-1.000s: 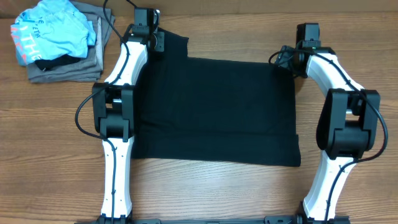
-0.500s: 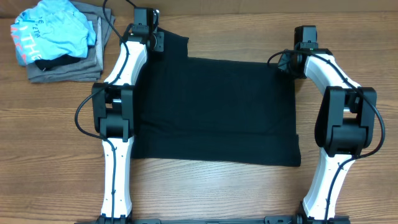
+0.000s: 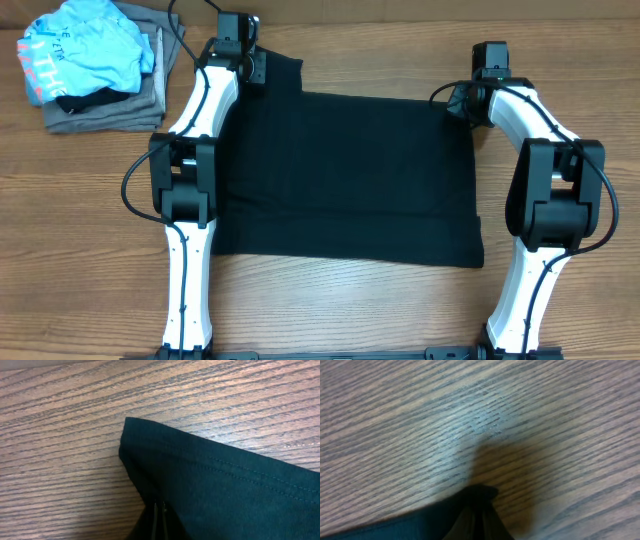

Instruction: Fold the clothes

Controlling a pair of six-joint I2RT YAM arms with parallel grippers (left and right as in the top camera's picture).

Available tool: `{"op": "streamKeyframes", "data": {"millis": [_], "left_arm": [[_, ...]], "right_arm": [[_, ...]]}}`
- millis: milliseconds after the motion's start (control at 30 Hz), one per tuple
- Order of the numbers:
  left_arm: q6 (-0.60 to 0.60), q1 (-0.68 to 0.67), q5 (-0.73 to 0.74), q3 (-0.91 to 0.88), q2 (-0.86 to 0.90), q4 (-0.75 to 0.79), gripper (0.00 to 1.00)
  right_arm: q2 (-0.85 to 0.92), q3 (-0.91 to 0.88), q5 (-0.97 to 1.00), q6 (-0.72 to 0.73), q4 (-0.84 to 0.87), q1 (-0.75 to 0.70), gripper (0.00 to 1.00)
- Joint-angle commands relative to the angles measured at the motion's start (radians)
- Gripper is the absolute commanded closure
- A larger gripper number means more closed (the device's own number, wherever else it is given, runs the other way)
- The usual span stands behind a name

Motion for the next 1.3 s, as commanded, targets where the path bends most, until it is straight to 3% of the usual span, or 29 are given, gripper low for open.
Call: {"op": "streamKeyframes", "data": {"millis": [0,333,667,900,1267], "left_arm": [[0.001,0.005,-0.013,-0.008,0.009,-0.031,0.96],[0.010,0.004,-0.014,-0.008,-0.128,-0.143,0.96],[0.008,0.003,-0.013,-0.008,-0.265,-0.303,0.96],[0.009,0.008,-0.014,-0.008,-0.376,-0.483,0.96],[0.000,0.011,-0.012,-0.008,-0.391,-0.778,0.96]], "right_arm": [[0.021,0.029,0.032,-0.003,-0.014,-0.002,0.96],[-0.047,0.099,0.031,0.107,-0.148,-0.019,0.96],[-0.135,0.103,0.031,0.119,-0.269,-0.019,0.96],[-0.140,0.103,0.031,0.243,-0.373,-0.019,0.96],[-0.216,0.103,0.012,0.303,-0.552,-0.019,0.96]]}}
